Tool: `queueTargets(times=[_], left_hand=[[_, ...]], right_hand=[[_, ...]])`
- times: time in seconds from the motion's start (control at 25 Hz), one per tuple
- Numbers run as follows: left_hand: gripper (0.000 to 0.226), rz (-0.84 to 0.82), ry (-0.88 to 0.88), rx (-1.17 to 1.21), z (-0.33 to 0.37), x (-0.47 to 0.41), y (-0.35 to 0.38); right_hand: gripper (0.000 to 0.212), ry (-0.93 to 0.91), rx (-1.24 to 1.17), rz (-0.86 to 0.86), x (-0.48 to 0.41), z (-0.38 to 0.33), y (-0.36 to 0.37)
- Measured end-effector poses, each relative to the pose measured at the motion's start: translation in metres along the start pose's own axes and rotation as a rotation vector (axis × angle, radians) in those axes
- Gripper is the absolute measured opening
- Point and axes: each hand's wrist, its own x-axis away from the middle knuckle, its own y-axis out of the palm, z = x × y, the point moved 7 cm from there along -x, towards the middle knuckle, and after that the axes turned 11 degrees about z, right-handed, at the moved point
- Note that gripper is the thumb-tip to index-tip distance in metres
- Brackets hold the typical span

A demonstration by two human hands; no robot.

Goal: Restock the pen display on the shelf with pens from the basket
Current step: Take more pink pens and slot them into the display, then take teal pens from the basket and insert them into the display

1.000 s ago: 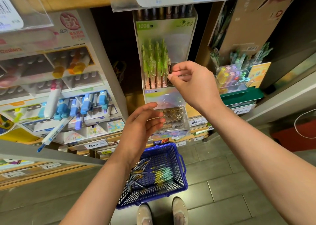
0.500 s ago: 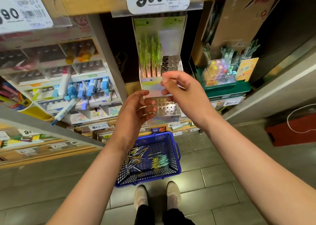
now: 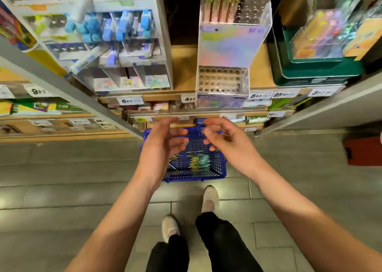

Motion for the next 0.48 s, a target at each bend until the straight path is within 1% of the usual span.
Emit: queueTargets(times=[0.2,0.36,0.48], left_hand=[[0.029,0.029,-0.065,-0.097,-0.083,-0.041,-0.052],[0.029,0.092,-0.126,-0.12,-0.177,-0.098,-0.101],[0.022,0.134,-0.17,-0.11,-0.244,-0.139,-0.128]], right_hand=[[0.018,0.112,0.024,0.037,-0.012,0.102,0.024],[0.019,0.161,0.042,0.074,-0.036,0.214,0.04],[0.018,0.18,0.095,0.065,-0.059,0.293,0.049]])
